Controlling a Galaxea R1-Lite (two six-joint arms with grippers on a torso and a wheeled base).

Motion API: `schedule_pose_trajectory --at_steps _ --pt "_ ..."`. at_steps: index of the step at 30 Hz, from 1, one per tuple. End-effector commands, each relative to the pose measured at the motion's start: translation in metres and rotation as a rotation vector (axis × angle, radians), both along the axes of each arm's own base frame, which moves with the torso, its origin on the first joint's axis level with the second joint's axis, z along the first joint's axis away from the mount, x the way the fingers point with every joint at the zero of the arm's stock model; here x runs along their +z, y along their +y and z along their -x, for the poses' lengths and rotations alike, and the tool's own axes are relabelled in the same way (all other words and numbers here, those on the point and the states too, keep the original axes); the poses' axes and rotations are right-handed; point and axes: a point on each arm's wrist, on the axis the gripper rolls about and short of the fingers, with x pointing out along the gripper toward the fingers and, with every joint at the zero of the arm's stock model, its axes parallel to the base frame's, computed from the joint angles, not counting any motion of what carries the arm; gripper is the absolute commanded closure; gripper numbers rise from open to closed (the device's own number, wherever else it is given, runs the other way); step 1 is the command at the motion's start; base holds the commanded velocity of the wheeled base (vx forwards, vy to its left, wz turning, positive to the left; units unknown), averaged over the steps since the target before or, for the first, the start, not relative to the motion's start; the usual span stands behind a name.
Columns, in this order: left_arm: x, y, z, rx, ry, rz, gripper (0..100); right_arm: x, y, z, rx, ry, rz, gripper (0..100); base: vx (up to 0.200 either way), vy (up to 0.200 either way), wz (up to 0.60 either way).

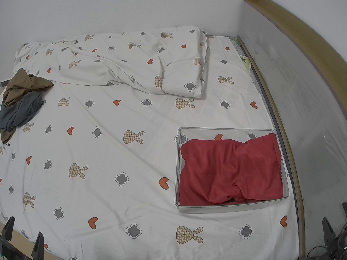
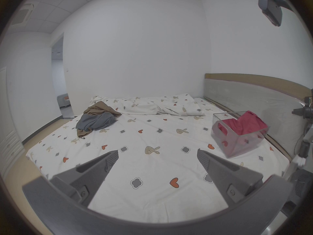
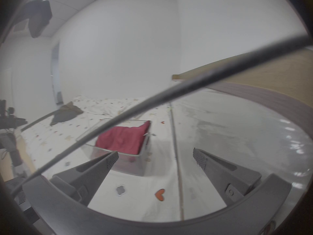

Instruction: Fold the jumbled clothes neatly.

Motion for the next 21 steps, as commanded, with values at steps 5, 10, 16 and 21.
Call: schedule_pose_trajectory --at_steps 5,10,16,21 --pt "0.0000 0.0020 0.0009 0.092 -0.025 0.061 0 -0.0004 -0.0038 0.0006 -0.170 -0.007 0.007 0 0.000 0.000 0.00" --pt "-0.0005 0.0022 0.0008 0.098 -0.023 0.065 0 -0.0020 -0.0029 -0.0001 -0.124 0.001 -0.004 0 0.000 0.000 0.00" --pt "-0.0006 0.0021 0.0006 0.093 -0.024 0.062 0 -0.0089 -0.0022 -0.0025 -0.095 0.011 0.010 0 0.000 0.000 0.00" --pt "-0.0081 0.0002 -0.0032 0.006 -0.020 0.067 0 -0.0078 -0.0021 -0.0029 -0.092 -0.016 0.004 0 0.000 0.000 0.00"
